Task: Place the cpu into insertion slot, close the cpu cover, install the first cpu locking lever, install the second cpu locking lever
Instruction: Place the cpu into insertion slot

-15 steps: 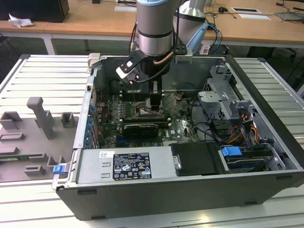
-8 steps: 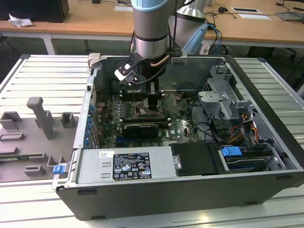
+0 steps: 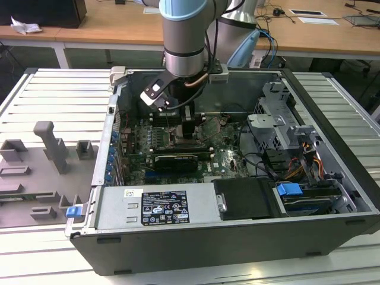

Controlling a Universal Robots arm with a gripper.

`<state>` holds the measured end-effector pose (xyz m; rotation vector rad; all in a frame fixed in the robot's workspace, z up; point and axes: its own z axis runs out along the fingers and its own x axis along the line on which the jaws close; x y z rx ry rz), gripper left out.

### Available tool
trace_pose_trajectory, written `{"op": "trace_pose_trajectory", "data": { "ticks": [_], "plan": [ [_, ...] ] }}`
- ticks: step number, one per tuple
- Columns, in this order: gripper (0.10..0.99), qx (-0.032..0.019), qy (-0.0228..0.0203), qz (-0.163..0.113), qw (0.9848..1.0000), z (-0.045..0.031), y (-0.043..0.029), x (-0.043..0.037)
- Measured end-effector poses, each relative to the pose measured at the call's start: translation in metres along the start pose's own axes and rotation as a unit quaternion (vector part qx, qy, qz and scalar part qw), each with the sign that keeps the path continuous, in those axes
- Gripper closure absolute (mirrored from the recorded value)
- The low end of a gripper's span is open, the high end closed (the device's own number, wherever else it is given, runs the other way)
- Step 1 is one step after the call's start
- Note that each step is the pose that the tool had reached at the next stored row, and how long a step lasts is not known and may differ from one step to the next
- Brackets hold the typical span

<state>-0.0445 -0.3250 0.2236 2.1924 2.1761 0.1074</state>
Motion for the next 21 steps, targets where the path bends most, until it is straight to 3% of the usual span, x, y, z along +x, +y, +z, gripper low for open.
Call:
{"op": "trace_pose_trajectory", "data": {
  "ticks": [5, 21],
  "plan": [
    [0.553, 0.0000, -0.0007, -0.002, 1.0000, 0.0104, -0.0011, 0.0004],
    [0.553, -0.0001, -0.0007, -0.002, 1.0000, 0.0216, -0.0031, 0.0056]
  ]
}}
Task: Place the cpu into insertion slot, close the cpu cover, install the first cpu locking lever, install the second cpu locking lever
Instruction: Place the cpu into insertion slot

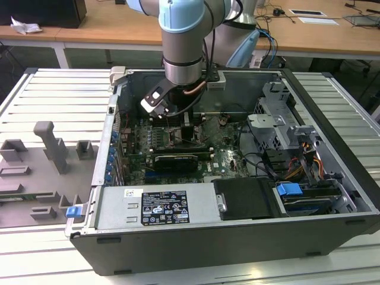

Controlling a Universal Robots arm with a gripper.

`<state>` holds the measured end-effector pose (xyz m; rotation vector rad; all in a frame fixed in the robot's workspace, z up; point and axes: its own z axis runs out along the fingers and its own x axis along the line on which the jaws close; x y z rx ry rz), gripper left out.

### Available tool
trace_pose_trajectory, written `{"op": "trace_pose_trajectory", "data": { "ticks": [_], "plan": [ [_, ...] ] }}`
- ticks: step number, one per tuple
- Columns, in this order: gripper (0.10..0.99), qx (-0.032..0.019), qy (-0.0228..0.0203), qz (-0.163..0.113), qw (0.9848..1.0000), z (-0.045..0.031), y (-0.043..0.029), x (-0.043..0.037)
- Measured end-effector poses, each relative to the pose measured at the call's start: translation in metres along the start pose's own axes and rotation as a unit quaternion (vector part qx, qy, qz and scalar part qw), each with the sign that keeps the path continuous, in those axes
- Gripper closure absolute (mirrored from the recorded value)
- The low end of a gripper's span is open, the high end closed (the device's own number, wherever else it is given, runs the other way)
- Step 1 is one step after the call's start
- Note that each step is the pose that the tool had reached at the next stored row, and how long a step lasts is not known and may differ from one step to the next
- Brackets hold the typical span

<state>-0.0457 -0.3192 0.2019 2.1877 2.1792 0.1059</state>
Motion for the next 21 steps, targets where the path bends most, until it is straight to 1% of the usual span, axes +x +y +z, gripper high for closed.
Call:
{"op": "trace_pose_trajectory", "data": {
  "ticks": [2, 11, 13, 14, 16, 21],
  "plan": [
    [0.553, 0.0000, -0.0001, 0.000, 1.0000, 0.0007, -0.0001, 0.0016],
    [0.553, 0.0001, -0.0001, 0.000, 1.0000, 0.0011, -0.0002, 0.0017],
    [0.541, 0.0001, -0.0001, 0.000, 1.0000, 0.0012, -0.0002, 0.0017],
    [0.475, 0.0000, -0.0001, 0.000, 1.0000, 0.0012, -0.0002, 0.0017],
    [0.475, 0.0000, -0.0001, 0.000, 1.0000, 0.0011, -0.0001, 0.0017],
    [0.475, 0.0000, -0.0001, 0.000, 1.0000, -0.0036, 0.0002, 0.0017]
  ]
}}
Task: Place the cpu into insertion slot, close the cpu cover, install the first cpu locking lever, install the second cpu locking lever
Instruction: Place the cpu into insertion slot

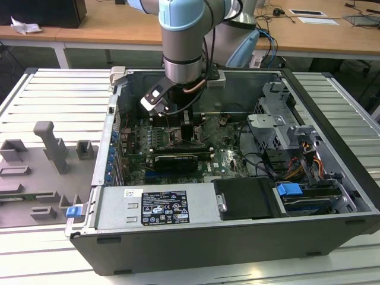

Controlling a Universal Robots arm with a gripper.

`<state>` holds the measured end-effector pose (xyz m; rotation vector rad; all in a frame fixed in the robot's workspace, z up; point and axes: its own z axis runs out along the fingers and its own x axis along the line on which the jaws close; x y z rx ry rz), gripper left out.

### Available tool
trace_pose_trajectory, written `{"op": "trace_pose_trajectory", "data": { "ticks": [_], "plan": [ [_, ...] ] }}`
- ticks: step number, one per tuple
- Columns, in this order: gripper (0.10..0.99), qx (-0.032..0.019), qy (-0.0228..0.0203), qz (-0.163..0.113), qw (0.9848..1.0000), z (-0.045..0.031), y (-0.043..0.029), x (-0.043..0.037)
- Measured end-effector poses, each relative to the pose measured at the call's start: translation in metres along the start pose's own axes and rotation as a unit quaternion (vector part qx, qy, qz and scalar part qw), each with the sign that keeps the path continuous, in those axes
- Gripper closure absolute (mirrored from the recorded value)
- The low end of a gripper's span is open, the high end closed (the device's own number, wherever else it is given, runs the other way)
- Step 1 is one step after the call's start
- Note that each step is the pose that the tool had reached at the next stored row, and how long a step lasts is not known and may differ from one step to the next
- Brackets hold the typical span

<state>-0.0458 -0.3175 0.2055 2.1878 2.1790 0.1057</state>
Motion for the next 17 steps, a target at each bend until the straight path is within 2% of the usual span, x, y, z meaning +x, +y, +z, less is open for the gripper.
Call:
{"op": "trace_pose_trajectory", "data": {
  "ticks": [2, 3, 4, 5, 7, 8, 9, 10, 11, 17],
  "plan": [
    [0.490, 0.0000, 0.0000, 0.000, 1.0000, -0.0026, 0.0002, 0.0000],
    [0.557, 0.0000, 0.0000, 0.000, 1.0000, -0.0030, 0.0003, 0.0000],
    [0.557, -0.0001, 0.0000, 0.000, 1.0000, -0.0033, 0.0003, 0.0001],
    [0.678, 0.0000, 0.0000, 0.000, 1.0000, -0.0037, 0.0003, 0.0000],
    [0.678, 0.0000, -0.0001, 0.000, 1.0000, -0.0044, 0.0004, 0.0000],
    [0.800, 0.0000, -0.0004, 0.000, 1.0000, -0.0046, 0.0005, 0.0000],
    [0.800, 0.0000, -0.0011, 0.000, 1.0000, -0.0049, 0.0005, -0.0001],
    [0.859, 0.0000, -0.0021, 0.000, 1.0000, -0.0053, 0.0006, -0.0001],
    [0.980, 0.0000, -0.0026, 0.000, 1.0000, -0.0056, 0.0005, 0.0000],
    [0.980, 0.0000, -0.0031, 0.000, 1.0000, -0.0083, 0.0007, 0.0000]
  ]
}}
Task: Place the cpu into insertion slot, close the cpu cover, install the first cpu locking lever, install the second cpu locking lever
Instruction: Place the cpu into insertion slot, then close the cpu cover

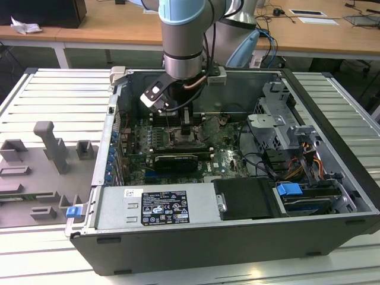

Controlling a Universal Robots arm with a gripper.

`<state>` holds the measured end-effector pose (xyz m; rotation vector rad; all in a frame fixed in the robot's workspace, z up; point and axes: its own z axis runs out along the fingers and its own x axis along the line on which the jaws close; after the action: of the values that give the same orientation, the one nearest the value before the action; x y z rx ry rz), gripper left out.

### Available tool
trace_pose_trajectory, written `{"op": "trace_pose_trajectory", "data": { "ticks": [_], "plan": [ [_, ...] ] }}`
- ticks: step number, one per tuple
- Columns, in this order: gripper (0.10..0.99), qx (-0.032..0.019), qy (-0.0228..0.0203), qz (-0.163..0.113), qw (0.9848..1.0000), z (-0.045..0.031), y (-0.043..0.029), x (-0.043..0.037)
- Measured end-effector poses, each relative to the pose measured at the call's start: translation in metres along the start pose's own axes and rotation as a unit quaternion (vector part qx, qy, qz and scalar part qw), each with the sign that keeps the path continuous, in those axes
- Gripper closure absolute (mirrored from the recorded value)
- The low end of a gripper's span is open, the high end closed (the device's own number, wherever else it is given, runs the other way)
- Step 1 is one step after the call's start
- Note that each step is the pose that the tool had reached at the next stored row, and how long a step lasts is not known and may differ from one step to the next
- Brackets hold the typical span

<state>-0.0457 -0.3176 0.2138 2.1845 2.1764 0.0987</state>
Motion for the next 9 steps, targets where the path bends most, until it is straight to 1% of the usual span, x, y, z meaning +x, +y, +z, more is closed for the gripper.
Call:
{"op": "trace_pose_trajectory", "data": {
  "ticks": [9],
  "plan": [
    [0.980, 0.0000, 0.0000, 0.000, 1.0000, -0.0025, 0.0002, 0.0000]
  ]
}}
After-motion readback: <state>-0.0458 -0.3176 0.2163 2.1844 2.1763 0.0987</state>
